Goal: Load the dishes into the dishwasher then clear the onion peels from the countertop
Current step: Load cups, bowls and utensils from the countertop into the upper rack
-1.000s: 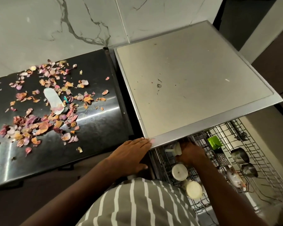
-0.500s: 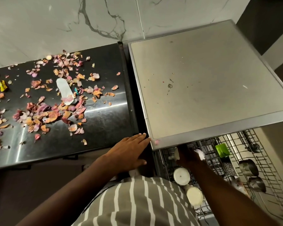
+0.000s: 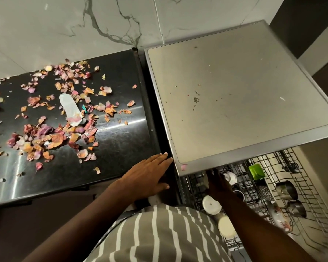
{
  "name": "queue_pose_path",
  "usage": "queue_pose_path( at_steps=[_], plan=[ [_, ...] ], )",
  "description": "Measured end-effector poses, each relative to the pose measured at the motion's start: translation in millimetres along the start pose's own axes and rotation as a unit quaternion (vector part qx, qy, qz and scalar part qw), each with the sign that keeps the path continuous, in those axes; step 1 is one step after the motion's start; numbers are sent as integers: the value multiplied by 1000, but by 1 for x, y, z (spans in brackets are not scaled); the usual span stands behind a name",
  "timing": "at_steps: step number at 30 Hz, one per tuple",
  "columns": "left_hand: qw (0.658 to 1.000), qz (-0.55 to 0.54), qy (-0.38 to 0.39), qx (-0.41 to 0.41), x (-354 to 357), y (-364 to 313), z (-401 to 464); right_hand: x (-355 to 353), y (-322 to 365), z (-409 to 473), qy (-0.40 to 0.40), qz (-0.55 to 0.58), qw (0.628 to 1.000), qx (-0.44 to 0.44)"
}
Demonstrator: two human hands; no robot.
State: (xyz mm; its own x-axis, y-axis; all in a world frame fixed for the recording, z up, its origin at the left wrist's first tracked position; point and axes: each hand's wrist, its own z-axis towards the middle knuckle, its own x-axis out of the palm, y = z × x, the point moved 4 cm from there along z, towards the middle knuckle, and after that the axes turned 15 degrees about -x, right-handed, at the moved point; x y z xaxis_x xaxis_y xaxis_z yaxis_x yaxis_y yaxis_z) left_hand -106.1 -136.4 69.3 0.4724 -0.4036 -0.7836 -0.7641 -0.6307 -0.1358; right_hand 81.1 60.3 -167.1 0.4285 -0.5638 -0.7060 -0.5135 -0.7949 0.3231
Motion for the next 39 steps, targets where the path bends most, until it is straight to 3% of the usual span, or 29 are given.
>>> queue_pose_path(
  at_steps=[14,20,25,32,39],
  plan=[
    [999,10,-9,41,2,16,1,-16,8,-22,-49,6,998,23],
    [998,9,-10,67,7,21,5,-56,29,-53,-51,-31,998,8],
    [996,8,-10,85,5,23,7,-89,47,-87,-42,24,999,8],
    [997,-9,-17,74,-6,33,2,-150,90,-140,-103,72,992,-7],
    [995,-36,-75,58,-13,73,-13,-204,173,-152,-134,37,983,-121]
  ],
)
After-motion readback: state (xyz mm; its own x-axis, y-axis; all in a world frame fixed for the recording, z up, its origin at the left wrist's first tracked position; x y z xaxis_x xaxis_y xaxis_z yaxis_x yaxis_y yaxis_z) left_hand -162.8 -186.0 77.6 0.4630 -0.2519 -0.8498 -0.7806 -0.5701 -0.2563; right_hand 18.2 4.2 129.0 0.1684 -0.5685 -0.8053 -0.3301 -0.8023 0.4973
